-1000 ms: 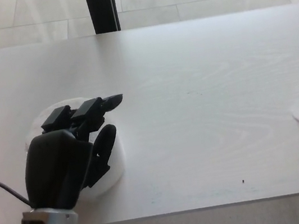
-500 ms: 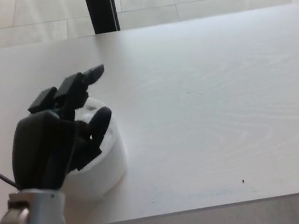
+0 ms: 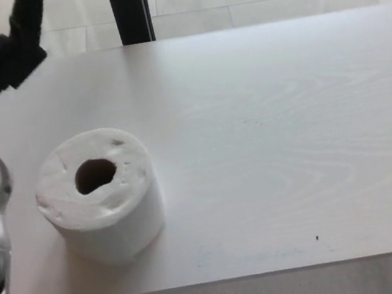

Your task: A toilet paper roll is kept in the middle of the desk infront of the robot. The robot places its left hand on the top of the toilet paper roll to hold it still and uses its right hand to tear off a piece of toilet paper from it and hands the paper to a person

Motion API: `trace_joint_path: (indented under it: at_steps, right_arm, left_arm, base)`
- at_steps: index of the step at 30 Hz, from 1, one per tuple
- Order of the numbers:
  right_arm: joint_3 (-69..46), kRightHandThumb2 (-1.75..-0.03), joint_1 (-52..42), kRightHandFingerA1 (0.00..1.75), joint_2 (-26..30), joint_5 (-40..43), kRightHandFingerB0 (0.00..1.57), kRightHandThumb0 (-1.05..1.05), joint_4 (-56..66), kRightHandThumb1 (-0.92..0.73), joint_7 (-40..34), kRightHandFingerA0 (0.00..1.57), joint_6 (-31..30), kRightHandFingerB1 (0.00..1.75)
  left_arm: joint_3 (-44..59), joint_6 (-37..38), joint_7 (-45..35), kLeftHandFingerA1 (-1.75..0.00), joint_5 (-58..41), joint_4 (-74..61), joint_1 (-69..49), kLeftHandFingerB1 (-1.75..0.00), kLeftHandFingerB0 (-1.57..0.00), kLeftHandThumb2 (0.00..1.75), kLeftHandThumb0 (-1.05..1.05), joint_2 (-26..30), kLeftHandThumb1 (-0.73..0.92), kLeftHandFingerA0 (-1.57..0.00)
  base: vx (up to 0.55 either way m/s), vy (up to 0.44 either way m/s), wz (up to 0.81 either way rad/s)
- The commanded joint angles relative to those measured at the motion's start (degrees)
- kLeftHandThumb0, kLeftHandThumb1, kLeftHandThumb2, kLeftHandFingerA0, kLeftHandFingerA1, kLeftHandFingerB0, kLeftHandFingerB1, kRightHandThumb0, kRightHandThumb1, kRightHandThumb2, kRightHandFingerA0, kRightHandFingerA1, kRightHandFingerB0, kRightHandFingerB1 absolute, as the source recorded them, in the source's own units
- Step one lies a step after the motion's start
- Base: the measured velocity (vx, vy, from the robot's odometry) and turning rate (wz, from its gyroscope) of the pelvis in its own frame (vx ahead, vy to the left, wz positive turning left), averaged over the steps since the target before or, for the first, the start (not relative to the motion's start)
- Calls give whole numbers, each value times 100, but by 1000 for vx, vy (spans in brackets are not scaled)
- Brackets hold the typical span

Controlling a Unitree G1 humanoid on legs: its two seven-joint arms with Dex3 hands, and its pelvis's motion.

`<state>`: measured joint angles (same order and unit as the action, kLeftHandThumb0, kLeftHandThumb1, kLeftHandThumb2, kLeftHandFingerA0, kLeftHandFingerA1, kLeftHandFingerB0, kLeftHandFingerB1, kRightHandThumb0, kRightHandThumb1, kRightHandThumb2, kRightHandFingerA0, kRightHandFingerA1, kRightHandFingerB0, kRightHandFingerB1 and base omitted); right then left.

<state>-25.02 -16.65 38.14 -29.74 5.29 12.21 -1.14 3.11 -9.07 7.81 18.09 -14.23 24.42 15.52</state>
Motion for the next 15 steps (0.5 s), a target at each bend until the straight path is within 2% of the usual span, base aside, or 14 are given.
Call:
trace_joint_path:
  at_steps: [1, 2, 3, 4, 5, 6, 7, 8, 9, 10, 13, 14, 15]
  right_arm:
    - [-2465, -58, -1201, 50, -924, 2068, 26, -51, 752, -59, 239, 18, -201, 34]
    - [-2522, -58, -1162, 51, -857, 2076, 25, -49, 260, -59, 60, 20, 57, 35]
    - [-2742, -60, -1155, 47, -761, 1961, 22, -51, -263, -62, -98, 16, -129, 32]
    - [-2759, -60, -1141, 47, -754, 1953, 22, -51, -306, -62, -114, 16, -160, 32]
    - [-2774, -60, -1100, 48, -652, 1888, 20, -50, -695, -65, -243, 19, -124, 31]
    - [-2840, -61, -1073, 49, -474, 1736, 20, -53, -1356, -67, -463, 21, -156, 30]
    - [-2879, -61, -1079, 49, -447, 1683, 20, -53, -1459, -67, -505, 21, -269, 30]
    - [-3022, -61, -1025, 51, -452, 1912, 18, -52, -1845, -68, -548, 19, -123, 32]
    - [-3178, -61, -986, 52, -538, 2117, 20, -49, -2000, -68, -585, 20, -53, 34]
    - [-3520, -61, -776, 50, -611, 2599, 17, -46, -2457, -68, -533, 24, -191, 33]
    - [-3974, -61, -386, 55, -659, 3101, 22, -45, -3201, -67, -698, 27, -371, 33]
    - [-3985, -61, -394, 55, -658, 3104, 22, -45, -3221, -67, -691, 27, -356, 33]
    - [-4103, -61, -205, 123, -652, 3200, 23, -39, -3523, -66, -893, 55, -429, 34]
  left_arm:
    - [3885, -4619, -1014, -52, -4960, -1513, 802, -38, -12, 70, -72, 461, 92, -20]
    - [4077, -4573, -1422, -47, -4533, -1736, 104, -36, -18, 70, -71, 623, 92, -28]
    - [4542, -4318, -1926, -43, -3893, -1897, -1433, -35, -29, 67, -69, 604, 92, -39]
    - [4595, -4317, -1975, -43, -3840, -1910, -1551, -35, -29, 67, -69, 617, 92, -39]
    - [4707, -3960, -2127, -43, -3686, -1827, -2154, -36, -34, 67, -73, 558, 90, -47]
    - [4965, -3440, -2316, -60, -3396, -1720, -3282, -52, -32, 108, -72, 323, 69, -48]
    - [5101, -3523, -2267, -60, -3345, -1751, -3490, -52, -32, 108, -72, 191, 69, -48]
    - [5256, -3129, -2255, -61, -3216, -1372, -3926, -53, -34, 109, -74, 82, 70, -49]
    - [5468, -3075, -2159, -52, -3208, -1108, -4121, -42, -43, 66, -73, -7, 86, -56]
    - [5837, -2742, -1970, -56, -3214, -428, -4425, -45, -37, 65, -71, -119, 87, -57]
    - [6295, -2521, -1658, -54, -3264, 718, -4591, -42, -34, 66, -67, -36, 87, -58]
    - [6290, -2523, -1660, -54, -3278, 714, -4603, -42, -34, 66, -67, -29, 87, -58]
    - [6450, -2376, -1519, -58, -3284, 1324, -4587, -42, -29, 66, -67, 108, 88, -55]
  base:
    - [0, 0, 0]
    - [0, 0, 0]
    - [0, 0, 0]
    - [0, 0, 0]
    - [0, 0, 0]
    - [0, 0, 0]
    - [0, 0, 0]
    - [0, 0, 0]
    - [0, 0, 0]
    - [0, 0, 0]
    - [0, 0, 0]
    - [0, 0, 0]
    - [0, 0, 0]
